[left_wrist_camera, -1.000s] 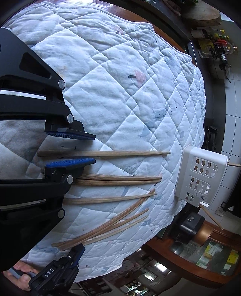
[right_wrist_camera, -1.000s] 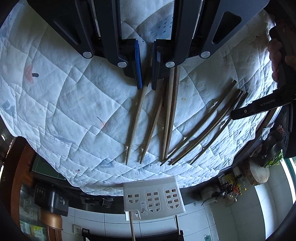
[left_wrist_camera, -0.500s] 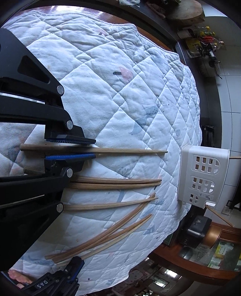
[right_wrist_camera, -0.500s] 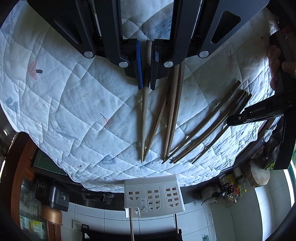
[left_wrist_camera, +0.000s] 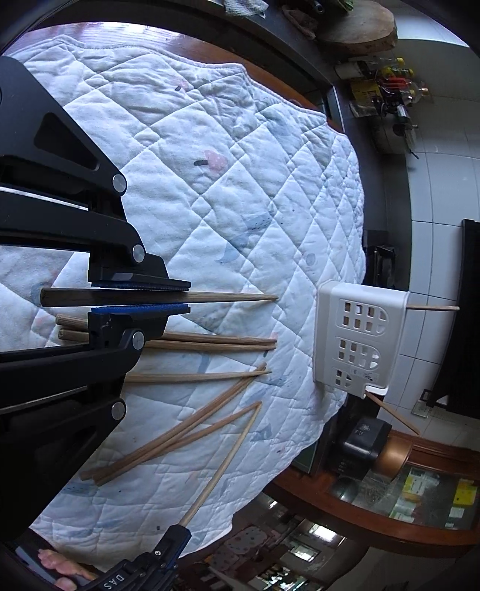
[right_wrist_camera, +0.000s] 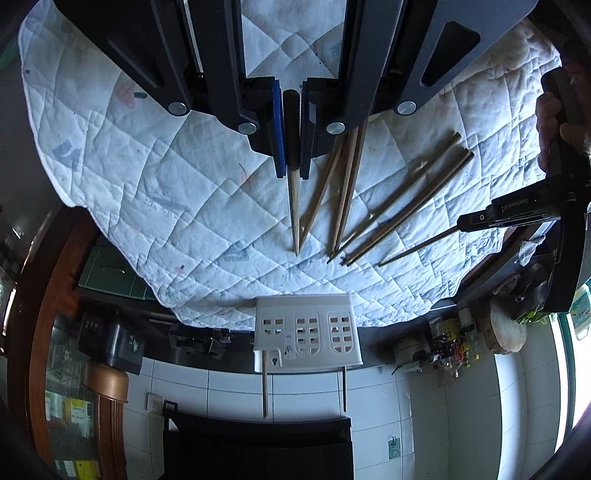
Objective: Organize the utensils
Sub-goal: 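Close the right gripper on a chopstick while the left gripper grasps another chopstick, then lift both chopsticks upright and carry them over the white holder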
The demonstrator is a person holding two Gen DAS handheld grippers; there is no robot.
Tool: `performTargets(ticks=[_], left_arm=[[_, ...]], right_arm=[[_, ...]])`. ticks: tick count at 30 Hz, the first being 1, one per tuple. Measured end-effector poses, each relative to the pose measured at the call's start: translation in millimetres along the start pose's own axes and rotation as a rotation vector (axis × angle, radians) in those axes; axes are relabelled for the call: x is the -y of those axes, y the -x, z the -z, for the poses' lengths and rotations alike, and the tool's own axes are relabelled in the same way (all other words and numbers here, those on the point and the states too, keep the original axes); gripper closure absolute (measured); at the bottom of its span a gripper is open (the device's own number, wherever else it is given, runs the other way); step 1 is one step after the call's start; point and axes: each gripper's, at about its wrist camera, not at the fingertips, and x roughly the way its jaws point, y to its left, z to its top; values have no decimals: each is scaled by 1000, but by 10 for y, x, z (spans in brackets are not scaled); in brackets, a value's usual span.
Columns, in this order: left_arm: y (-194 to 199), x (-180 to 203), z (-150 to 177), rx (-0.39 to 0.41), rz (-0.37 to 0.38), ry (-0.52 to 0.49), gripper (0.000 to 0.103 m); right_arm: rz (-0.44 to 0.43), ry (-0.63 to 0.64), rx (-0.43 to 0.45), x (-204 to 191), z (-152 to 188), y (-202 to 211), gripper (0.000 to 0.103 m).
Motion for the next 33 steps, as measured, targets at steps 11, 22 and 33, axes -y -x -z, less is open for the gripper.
performTargets(ticks=[11,22,33], left_arm=[[260,87,-283,105,25,-46,98],[190,93,-758,78,75,-59,98],[213,234,-1444,116,83,-122,98]], right_arm=[[-47,92,69,-37,-574,64,96],[-102,178,25,84,-1588,-43,96],[-90,213,67,144,-2741,-94,96]])
